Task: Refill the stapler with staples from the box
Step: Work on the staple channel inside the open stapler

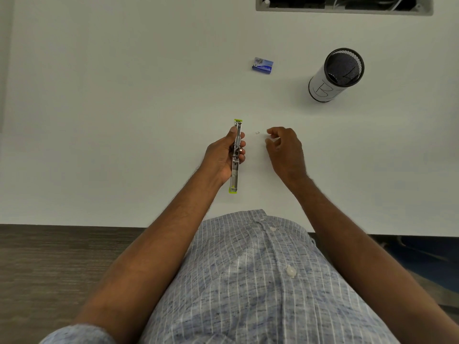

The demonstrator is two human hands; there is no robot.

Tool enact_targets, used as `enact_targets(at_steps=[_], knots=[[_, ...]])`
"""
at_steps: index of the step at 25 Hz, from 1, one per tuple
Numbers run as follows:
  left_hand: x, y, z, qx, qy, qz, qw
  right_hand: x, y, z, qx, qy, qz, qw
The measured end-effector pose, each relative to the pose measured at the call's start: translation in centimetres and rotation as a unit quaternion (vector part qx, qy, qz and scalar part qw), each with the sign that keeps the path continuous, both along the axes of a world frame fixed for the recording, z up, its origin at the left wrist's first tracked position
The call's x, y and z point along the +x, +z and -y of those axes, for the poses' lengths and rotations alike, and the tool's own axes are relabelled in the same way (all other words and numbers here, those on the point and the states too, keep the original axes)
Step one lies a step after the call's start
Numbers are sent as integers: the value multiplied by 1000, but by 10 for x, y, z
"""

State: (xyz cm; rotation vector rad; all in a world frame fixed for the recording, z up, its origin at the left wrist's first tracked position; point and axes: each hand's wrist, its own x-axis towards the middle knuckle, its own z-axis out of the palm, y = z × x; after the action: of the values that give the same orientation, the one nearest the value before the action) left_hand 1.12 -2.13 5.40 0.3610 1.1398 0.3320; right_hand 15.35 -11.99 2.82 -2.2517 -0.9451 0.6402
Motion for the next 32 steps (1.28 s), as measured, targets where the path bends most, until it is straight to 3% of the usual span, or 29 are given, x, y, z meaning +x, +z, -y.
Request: enact_targets(at_steps=[15, 18, 21, 23, 28, 32], knots=[[1, -4, -1, 3, 4, -8, 1000, 0, -9, -23, -93, 102, 177, 975], [1, -4, 0, 3, 3, -9, 1000, -1, -6, -24, -87, 94, 134, 983], [2, -4, 0, 8, 0, -6, 1000, -3, 9, -25, 14, 43, -5, 999], [3, -3, 0, 17, -5, -10, 1000, -10, 22, -26, 66, 30, -42, 996], [8, 2, 3, 32, -15, 4, 999, -16, 40, -27, 11, 47, 85, 995], [9, 1, 3, 51, -23, -16, 998, -13, 41, -28, -1, 66, 111, 992]])
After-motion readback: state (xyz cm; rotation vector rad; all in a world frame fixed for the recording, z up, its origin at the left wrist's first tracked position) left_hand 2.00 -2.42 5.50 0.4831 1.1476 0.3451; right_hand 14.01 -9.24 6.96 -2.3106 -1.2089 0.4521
